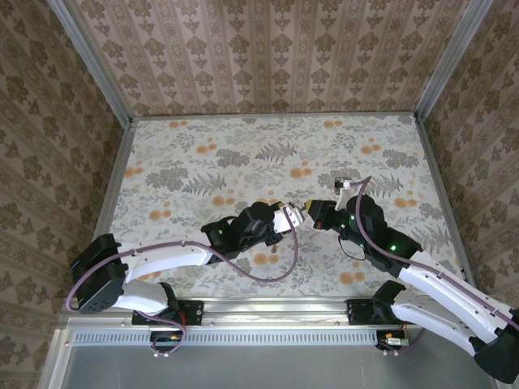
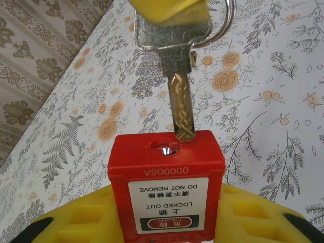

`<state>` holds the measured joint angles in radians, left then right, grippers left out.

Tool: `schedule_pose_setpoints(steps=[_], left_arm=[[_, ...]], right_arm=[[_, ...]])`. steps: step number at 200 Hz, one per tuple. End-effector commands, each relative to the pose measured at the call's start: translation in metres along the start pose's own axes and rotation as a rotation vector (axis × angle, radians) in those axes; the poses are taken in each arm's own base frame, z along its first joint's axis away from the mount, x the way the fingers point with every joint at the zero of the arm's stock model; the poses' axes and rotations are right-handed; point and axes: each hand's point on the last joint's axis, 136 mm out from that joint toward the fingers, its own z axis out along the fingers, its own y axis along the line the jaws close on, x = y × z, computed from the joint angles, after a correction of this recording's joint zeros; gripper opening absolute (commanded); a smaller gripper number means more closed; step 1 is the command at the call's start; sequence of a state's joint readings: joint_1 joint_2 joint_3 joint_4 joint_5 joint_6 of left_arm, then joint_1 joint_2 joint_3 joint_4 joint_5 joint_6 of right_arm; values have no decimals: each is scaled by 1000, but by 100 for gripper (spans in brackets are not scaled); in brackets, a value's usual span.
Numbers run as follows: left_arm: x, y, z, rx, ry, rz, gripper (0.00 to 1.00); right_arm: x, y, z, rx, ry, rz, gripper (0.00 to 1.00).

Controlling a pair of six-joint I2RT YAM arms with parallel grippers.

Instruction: Unlock with the key

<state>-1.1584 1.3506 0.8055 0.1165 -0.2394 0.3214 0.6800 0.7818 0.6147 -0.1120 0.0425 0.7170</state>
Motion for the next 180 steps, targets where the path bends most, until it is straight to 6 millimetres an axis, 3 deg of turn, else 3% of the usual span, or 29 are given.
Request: schedule_pose_setpoints(steps=[1,180], left_arm=[[-24,4,-6,0,-63,-33,29],[-19,-1,-2,16,-55,-40,27]], right_arm=[[-4,4,0,-3,-12,-20,0],[-9,7,4,-9,-35,-13,0]])
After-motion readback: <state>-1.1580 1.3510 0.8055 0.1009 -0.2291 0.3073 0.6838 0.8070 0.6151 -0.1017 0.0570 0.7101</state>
